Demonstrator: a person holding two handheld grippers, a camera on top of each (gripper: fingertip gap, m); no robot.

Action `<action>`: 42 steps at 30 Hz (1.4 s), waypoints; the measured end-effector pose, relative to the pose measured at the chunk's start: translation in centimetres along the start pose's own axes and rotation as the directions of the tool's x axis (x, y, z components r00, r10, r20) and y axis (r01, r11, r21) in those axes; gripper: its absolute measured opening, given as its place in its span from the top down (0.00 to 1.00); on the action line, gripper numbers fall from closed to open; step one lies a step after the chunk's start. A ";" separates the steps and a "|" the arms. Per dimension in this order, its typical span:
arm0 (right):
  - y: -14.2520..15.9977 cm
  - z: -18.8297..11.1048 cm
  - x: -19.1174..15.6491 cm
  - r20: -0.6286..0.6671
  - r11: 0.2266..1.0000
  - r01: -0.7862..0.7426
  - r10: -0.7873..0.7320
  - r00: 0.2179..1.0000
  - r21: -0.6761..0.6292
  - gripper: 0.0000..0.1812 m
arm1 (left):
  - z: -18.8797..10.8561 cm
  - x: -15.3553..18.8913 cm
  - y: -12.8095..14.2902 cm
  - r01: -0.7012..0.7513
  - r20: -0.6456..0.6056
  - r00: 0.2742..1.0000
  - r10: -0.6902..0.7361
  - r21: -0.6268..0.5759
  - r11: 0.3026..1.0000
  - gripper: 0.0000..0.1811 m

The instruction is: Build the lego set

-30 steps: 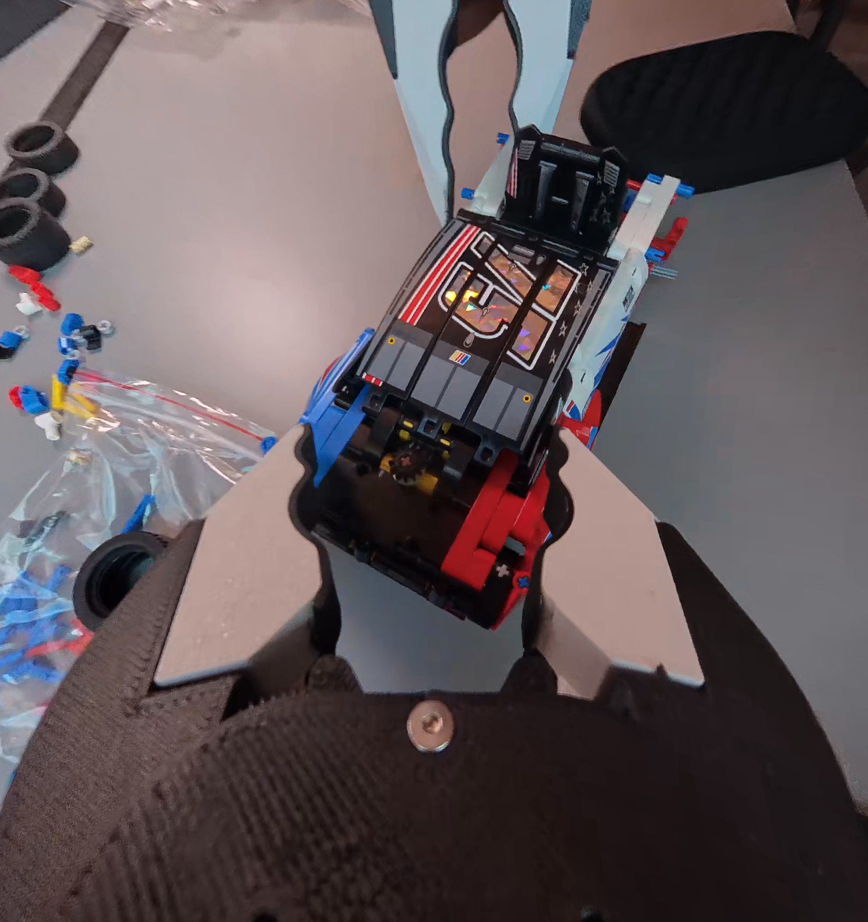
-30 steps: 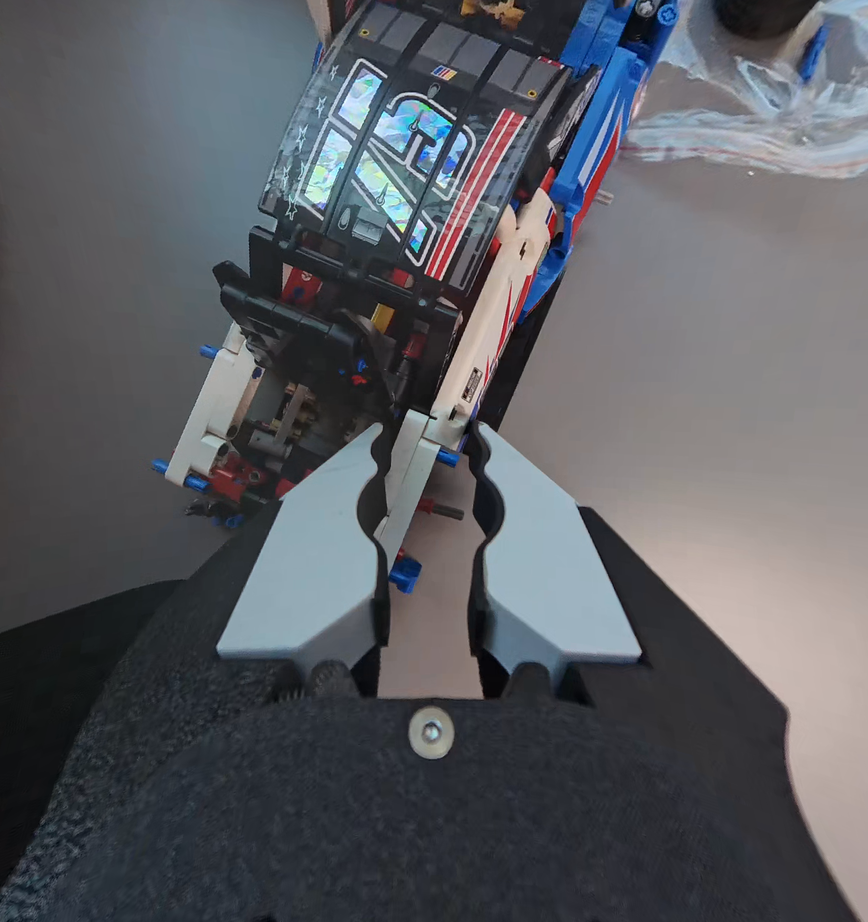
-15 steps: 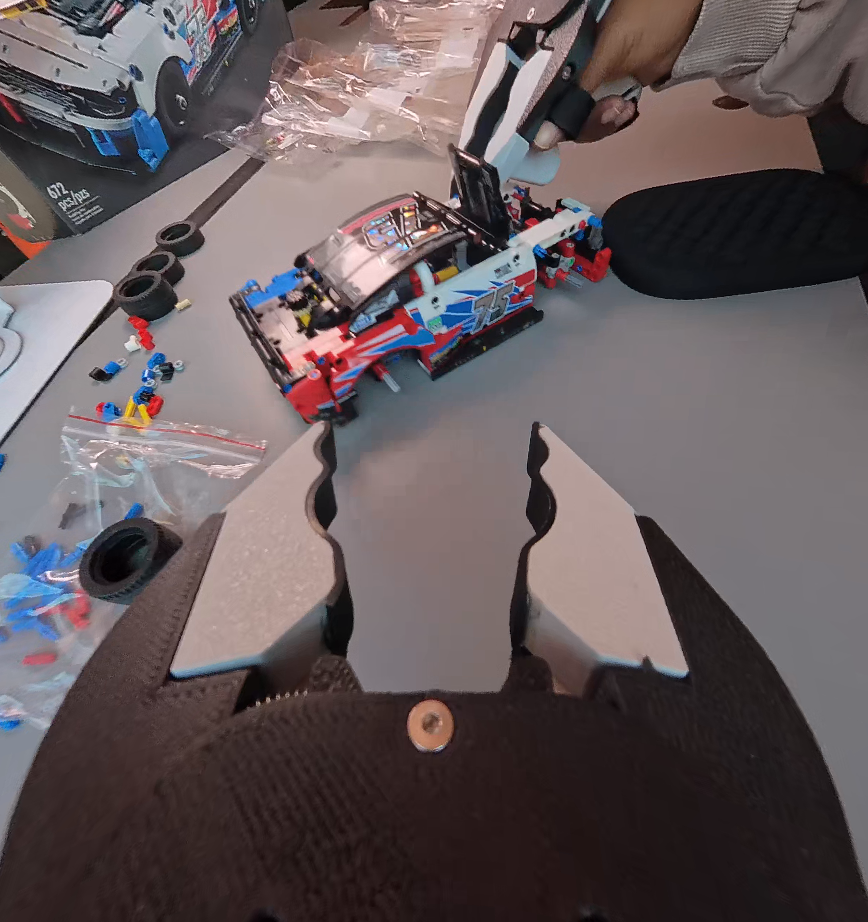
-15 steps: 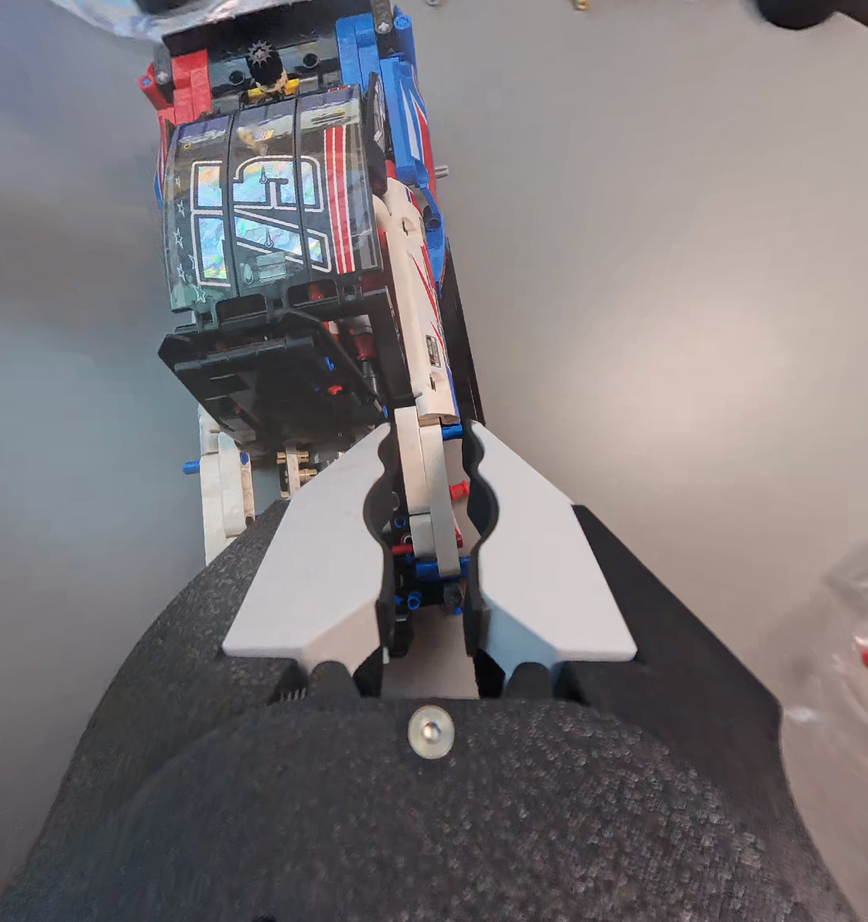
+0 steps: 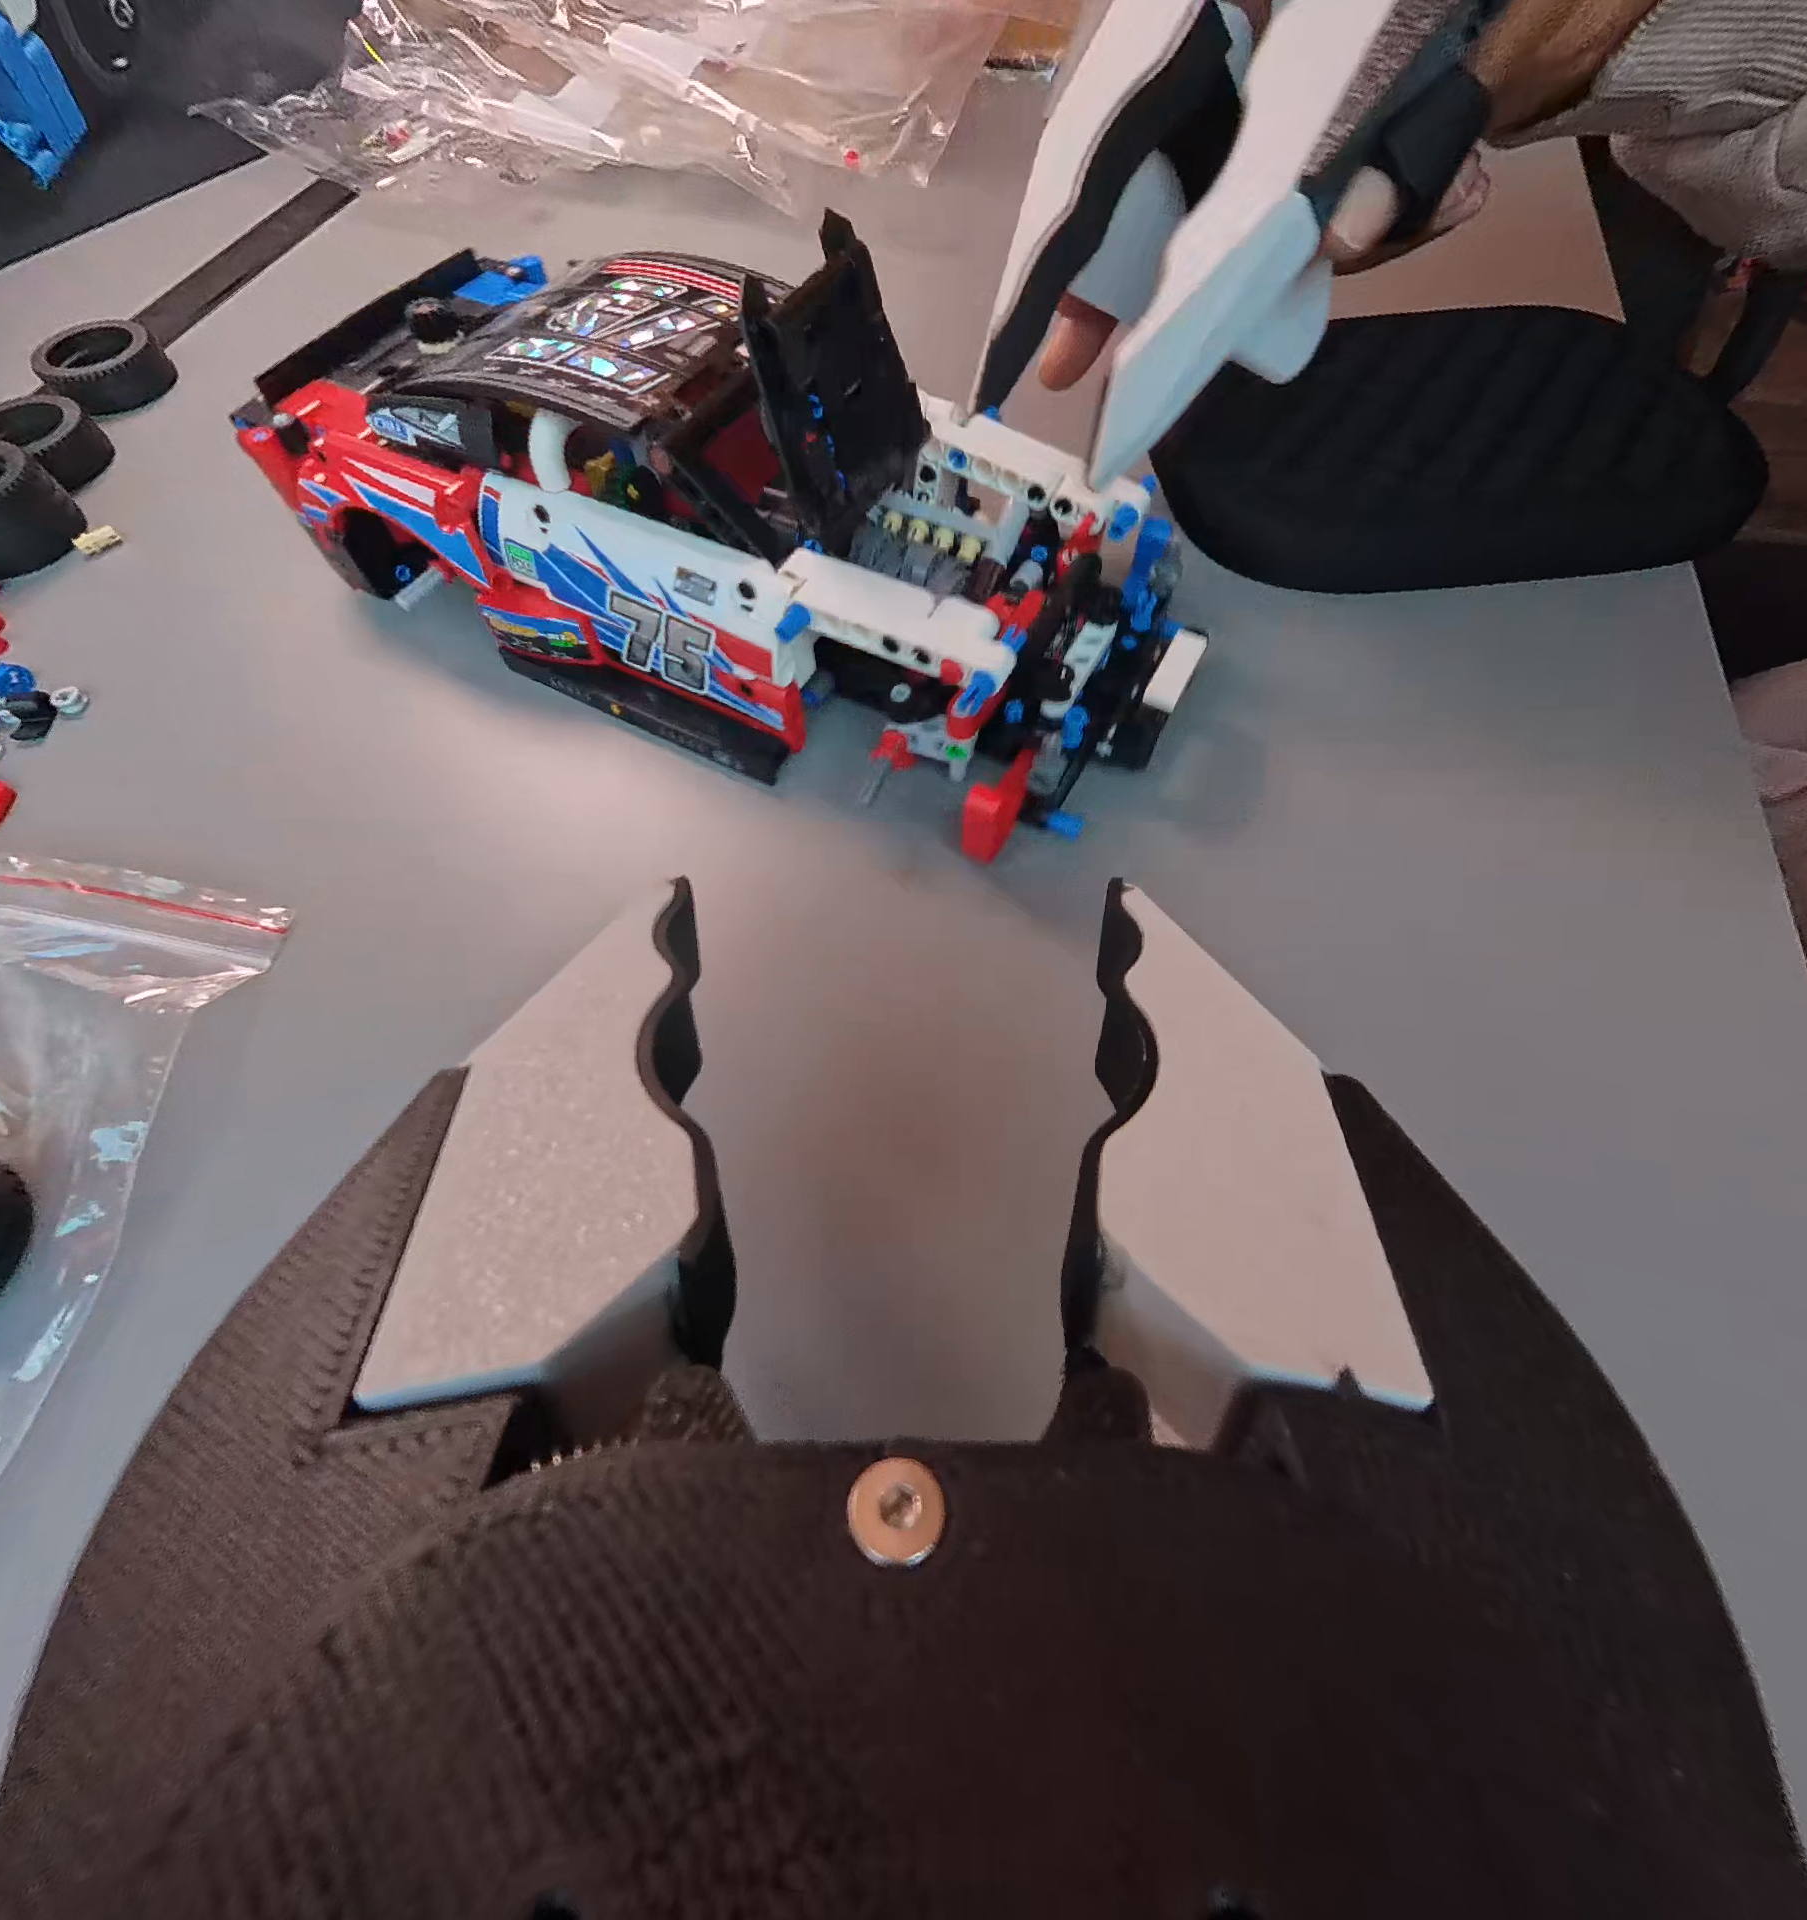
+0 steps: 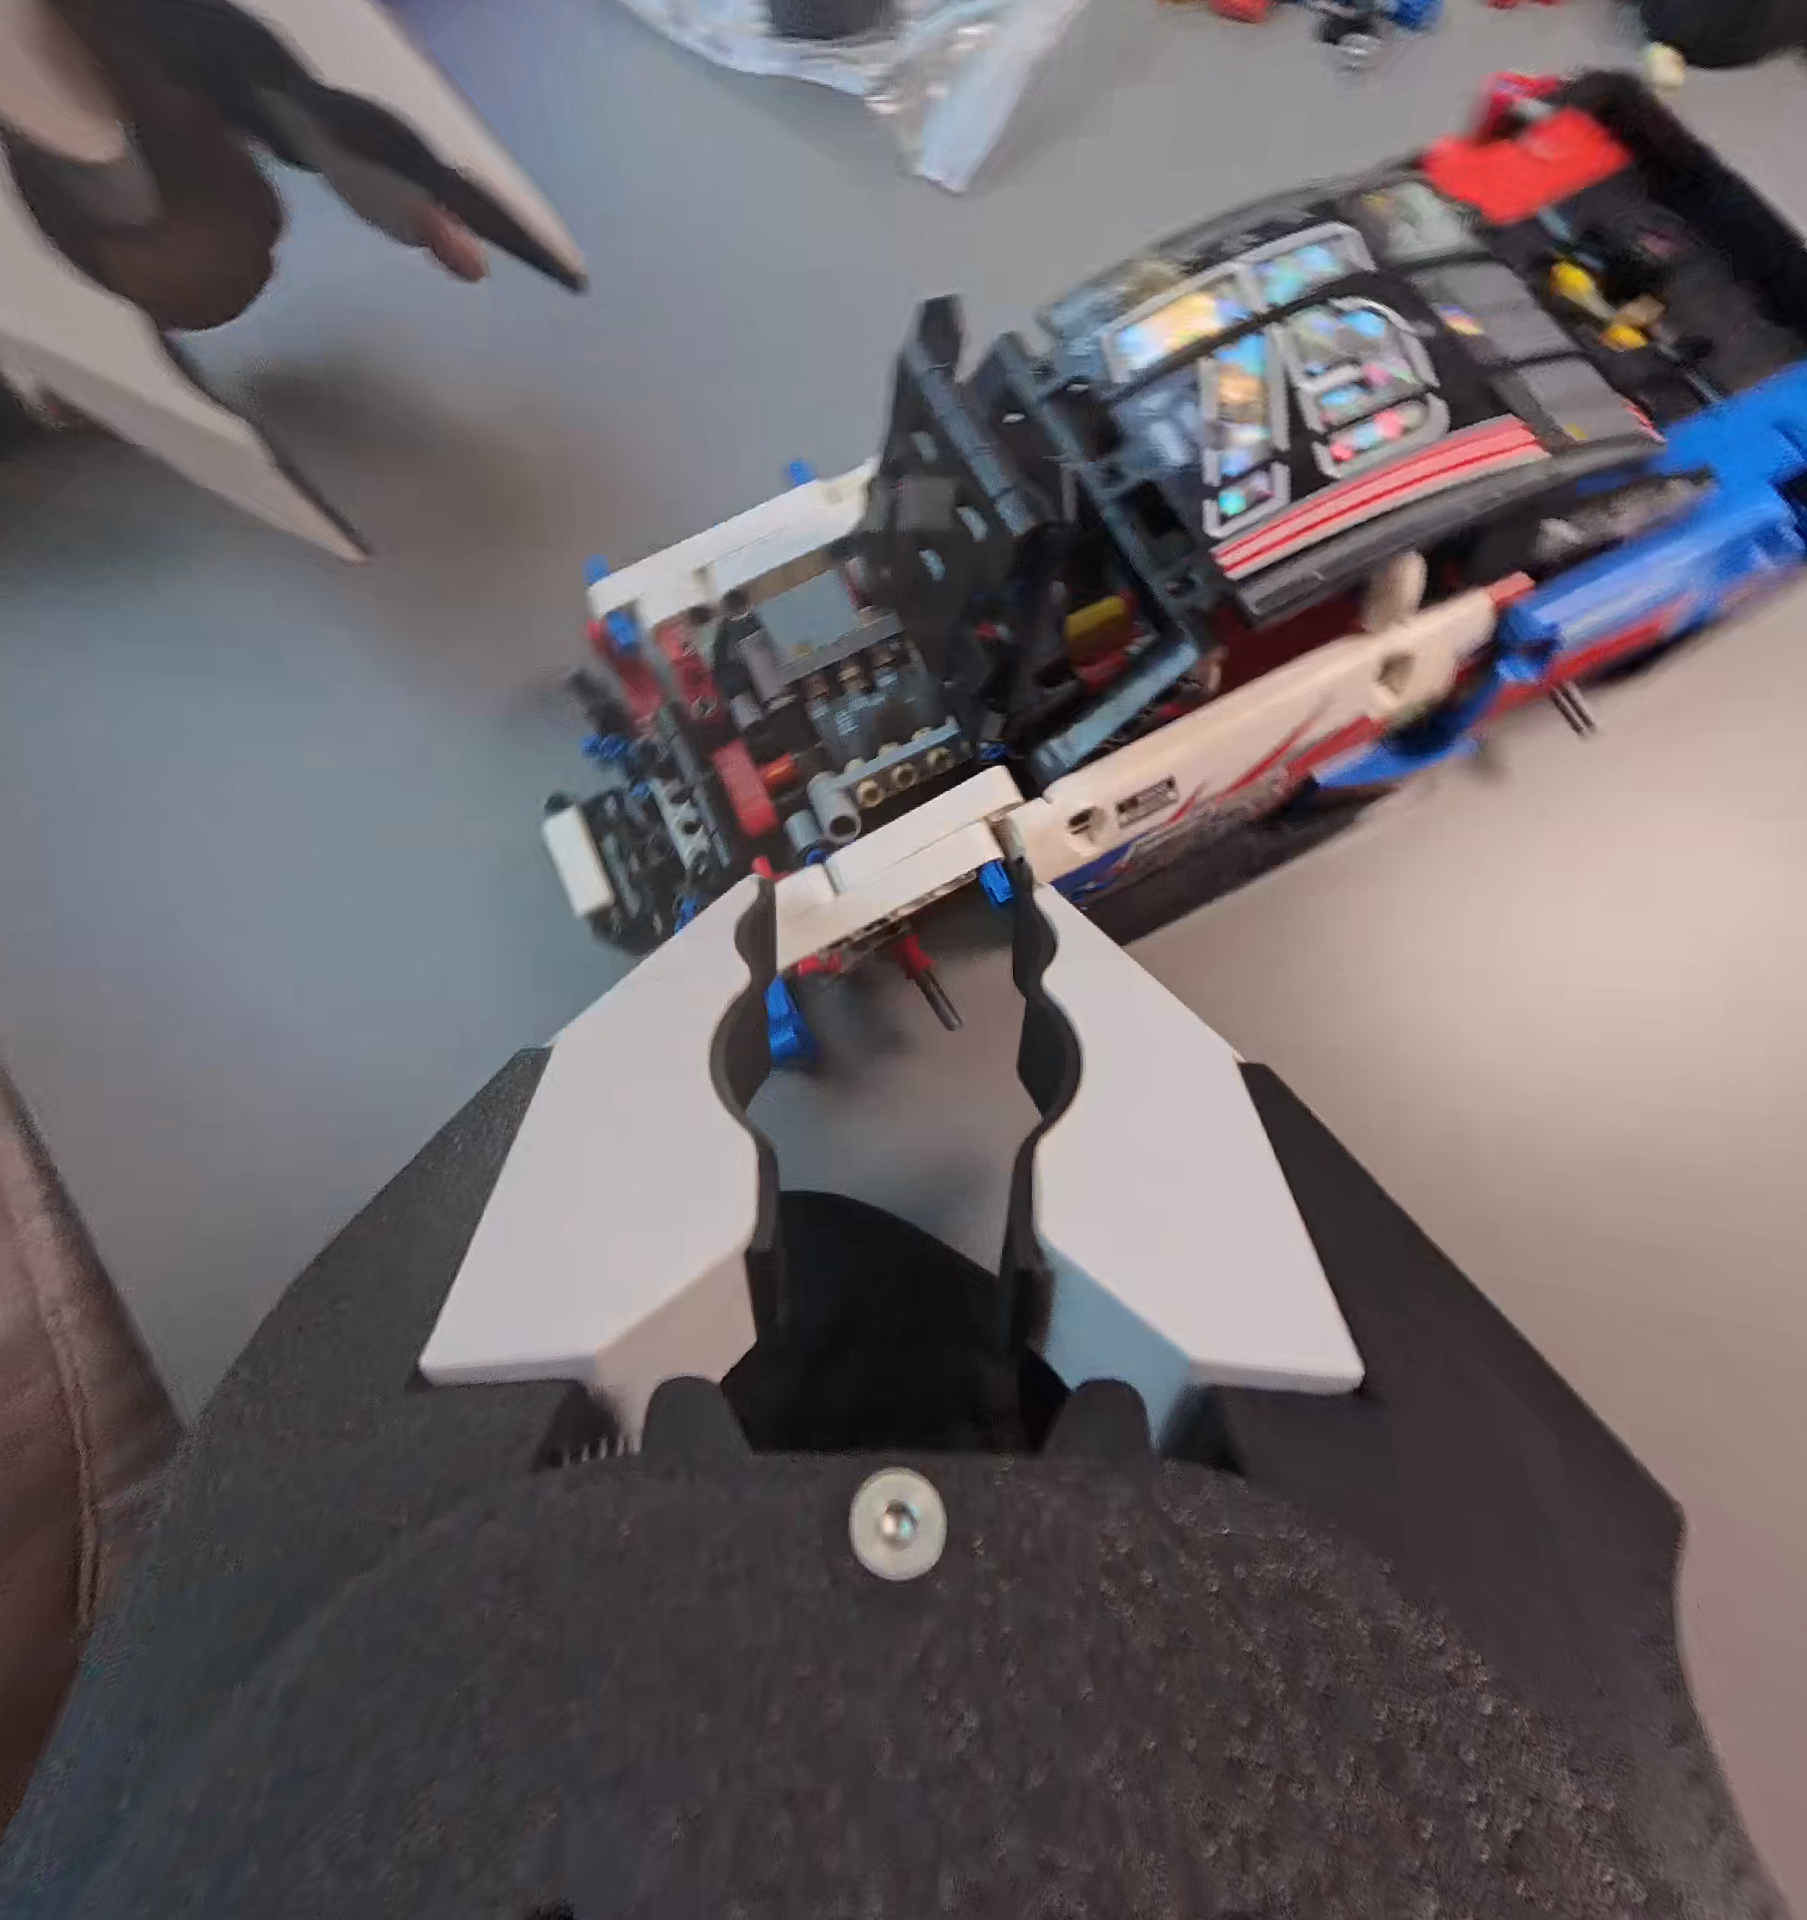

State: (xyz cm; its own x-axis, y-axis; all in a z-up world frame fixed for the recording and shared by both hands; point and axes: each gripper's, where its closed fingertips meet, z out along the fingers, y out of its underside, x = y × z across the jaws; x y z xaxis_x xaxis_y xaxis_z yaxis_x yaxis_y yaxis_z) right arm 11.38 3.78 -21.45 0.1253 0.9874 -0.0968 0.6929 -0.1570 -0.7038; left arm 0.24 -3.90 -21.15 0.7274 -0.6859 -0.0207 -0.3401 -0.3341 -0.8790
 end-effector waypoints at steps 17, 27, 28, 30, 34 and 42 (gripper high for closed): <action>-5.2 4.0 3.5 0.266 0.547 0.794 -0.751 0.605 -0.264 0.48 | -8.7 -13.4 0.4 0.271 0.406 0.868 -0.287 0.099 0.957 0.65; -7.8 2.7 0.4 0.283 0.713 0.691 -0.642 0.713 -0.124 0.52 | -4.4 -19.7 6.2 0.389 0.509 0.840 -0.185 -0.329 0.860 0.64; -8.4 2.1 0.3 0.269 0.742 0.665 -0.626 0.732 -0.083 0.54 | -4.1 -20.0 6.8 0.398 0.522 0.835 -0.173 -0.356 0.846 0.65; -9.7 1.0 0.3 0.239 0.783 0.622 -0.604 0.760 0.001 0.59 | -3.4 -20.1 6.8 0.394 0.510 0.840 -0.184 -0.340 0.854 0.73; -13.3 -0.3 1.1 0.102 0.804 0.570 -0.589 0.801 0.170 0.70 | -3.1 -19.5 3.0 0.240 0.488 0.867 -0.100 -0.234 0.942 0.78; -19.2 2.1 1.9 0.103 0.911 0.286 -0.328 0.939 0.297 0.78 | 0.0 -11.2 -10.1 -0.250 0.345 0.898 0.272 -0.109 0.962 0.78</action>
State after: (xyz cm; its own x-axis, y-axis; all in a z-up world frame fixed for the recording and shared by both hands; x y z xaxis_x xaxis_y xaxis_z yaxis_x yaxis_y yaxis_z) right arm -3.12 8.70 -9.59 -0.1824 0.9809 0.0675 0.4561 0.1452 -0.8780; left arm -4.46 7.12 -12.02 0.7662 -0.4844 -0.4222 -0.5739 -0.2205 -0.7887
